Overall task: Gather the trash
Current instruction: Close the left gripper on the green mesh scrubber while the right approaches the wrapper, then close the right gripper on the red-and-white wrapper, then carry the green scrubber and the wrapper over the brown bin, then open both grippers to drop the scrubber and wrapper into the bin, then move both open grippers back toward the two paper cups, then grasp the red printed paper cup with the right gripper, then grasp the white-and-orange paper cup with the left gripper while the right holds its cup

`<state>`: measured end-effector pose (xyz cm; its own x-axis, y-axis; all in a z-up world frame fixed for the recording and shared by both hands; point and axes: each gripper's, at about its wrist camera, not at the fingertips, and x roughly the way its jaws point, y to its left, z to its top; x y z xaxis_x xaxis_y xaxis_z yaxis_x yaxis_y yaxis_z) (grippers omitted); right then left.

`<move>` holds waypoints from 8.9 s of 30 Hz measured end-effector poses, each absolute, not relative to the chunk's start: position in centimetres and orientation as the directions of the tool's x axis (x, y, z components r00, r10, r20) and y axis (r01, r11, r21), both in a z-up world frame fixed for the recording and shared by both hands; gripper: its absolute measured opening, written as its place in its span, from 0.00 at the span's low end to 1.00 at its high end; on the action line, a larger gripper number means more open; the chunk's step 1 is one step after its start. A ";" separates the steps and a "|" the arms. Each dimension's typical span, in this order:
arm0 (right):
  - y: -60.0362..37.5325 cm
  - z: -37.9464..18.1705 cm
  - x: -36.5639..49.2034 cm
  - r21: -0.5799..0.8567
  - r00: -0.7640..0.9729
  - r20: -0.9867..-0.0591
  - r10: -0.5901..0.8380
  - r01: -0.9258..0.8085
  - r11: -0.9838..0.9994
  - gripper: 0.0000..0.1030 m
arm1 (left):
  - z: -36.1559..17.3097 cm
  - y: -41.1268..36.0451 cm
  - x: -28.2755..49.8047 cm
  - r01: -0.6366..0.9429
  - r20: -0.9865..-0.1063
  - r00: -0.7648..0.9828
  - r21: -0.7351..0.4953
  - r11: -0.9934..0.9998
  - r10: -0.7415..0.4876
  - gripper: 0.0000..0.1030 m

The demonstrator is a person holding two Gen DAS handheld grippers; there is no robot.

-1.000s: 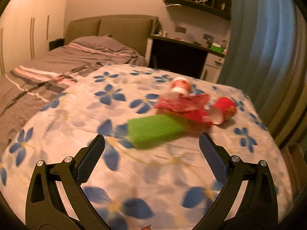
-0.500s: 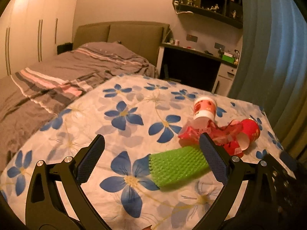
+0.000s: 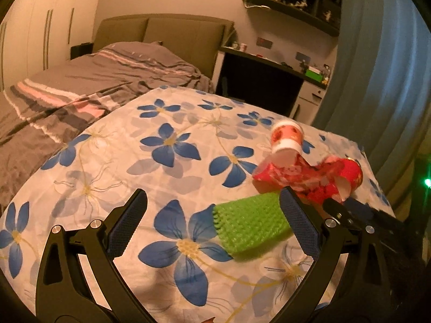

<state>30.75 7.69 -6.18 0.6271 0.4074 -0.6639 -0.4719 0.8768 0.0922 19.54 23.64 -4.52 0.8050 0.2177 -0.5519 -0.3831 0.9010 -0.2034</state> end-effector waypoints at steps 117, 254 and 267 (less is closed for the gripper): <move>-21.9 0.8 14.1 0.173 0.897 -0.392 0.206 -0.148 0.974 0.05 | 1.9 -2.0 17.5 0.090 -0.452 0.875 -0.205 0.975 -0.176 0.11; 1.0 -7.3 39.7 0.319 0.673 -0.680 0.291 -0.086 0.944 0.53 | -5.1 22.3 28.7 -0.393 -0.541 0.807 -0.193 0.899 0.237 0.94; -1.4 -5.6 37.9 0.319 0.701 -0.634 0.328 -0.149 0.936 0.53 | -4.7 21.9 28.3 -0.400 -0.556 0.796 -0.187 0.897 0.239 0.94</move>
